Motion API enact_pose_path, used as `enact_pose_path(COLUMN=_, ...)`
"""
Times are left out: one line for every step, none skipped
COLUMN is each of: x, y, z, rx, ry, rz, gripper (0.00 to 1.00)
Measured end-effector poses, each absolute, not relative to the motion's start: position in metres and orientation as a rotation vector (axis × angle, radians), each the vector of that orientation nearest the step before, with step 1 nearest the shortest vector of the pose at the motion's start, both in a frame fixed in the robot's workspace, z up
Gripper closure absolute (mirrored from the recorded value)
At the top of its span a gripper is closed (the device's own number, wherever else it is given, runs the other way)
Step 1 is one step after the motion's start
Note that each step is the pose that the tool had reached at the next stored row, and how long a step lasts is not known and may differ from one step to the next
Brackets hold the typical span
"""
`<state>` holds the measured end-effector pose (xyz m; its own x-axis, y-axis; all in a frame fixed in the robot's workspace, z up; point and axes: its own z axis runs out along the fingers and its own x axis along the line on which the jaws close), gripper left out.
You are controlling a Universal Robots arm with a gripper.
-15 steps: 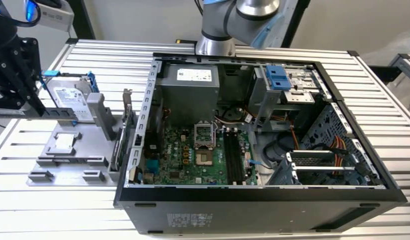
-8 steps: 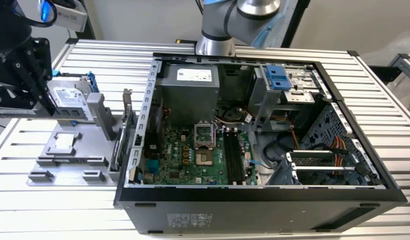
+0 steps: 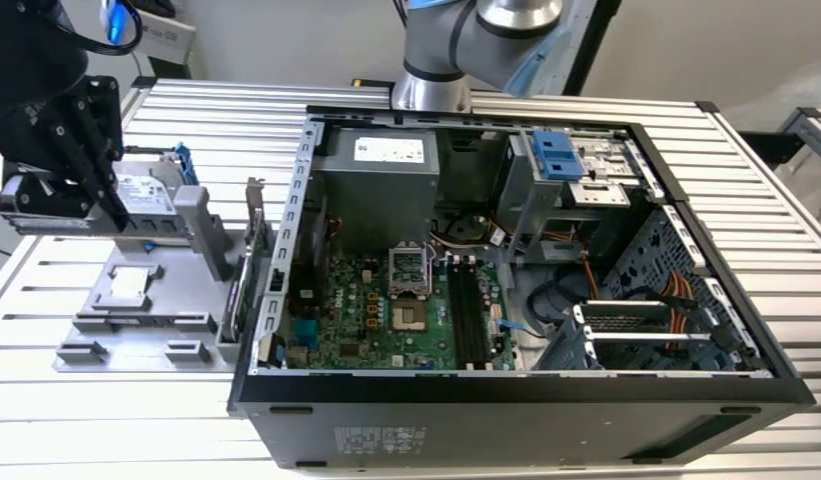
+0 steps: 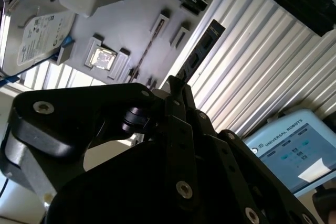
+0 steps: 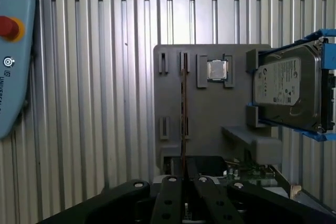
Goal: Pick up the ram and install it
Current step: 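Pick up the ram and move it above insertion slot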
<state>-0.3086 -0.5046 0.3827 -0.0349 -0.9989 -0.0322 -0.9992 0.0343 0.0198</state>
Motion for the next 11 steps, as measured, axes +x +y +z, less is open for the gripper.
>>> enact_pose_path(x=-0.307, y=-0.505, z=0.383, rx=-2.175, ry=2.253, rz=0.057, gripper=1.00)
enact_pose_path(x=-0.305, y=-0.504, z=0.383, rx=-2.175, ry=2.253, rz=0.057, gripper=1.00)
enact_pose_path(x=-0.303, y=-0.504, z=0.383, rx=-2.174, ry=2.254, rz=0.057, gripper=1.00)
enact_pose_path(x=-0.301, y=-0.504, z=0.383, rx=-2.174, ry=2.254, rz=0.057, gripper=1.00)
enact_pose_path(x=-0.300, y=-0.504, z=0.383, rx=-2.173, ry=2.255, rz=0.057, gripper=1.00)
enact_pose_path(x=-0.298, y=-0.504, z=0.383, rx=-2.173, ry=2.255, rz=0.057, gripper=1.00)
enact_pose_path(x=-0.296, y=-0.504, z=0.383, rx=-2.173, ry=2.255, rz=0.057, gripper=1.00)
enact_pose_path(x=-0.294, y=-0.504, z=0.383, rx=-2.172, ry=2.256, rz=0.057, gripper=1.00)
enact_pose_path(x=-0.292, y=-0.504, z=0.383, rx=-2.172, ry=2.256, rz=0.057, gripper=1.00)
enact_pose_path(x=-0.290, y=-0.503, z=0.383, rx=-2.172, ry=2.256, rz=0.057, gripper=1.00)
enact_pose_path(x=-0.288, y=-0.503, z=0.383, rx=-2.172, ry=2.256, rz=0.057, gripper=1.00)
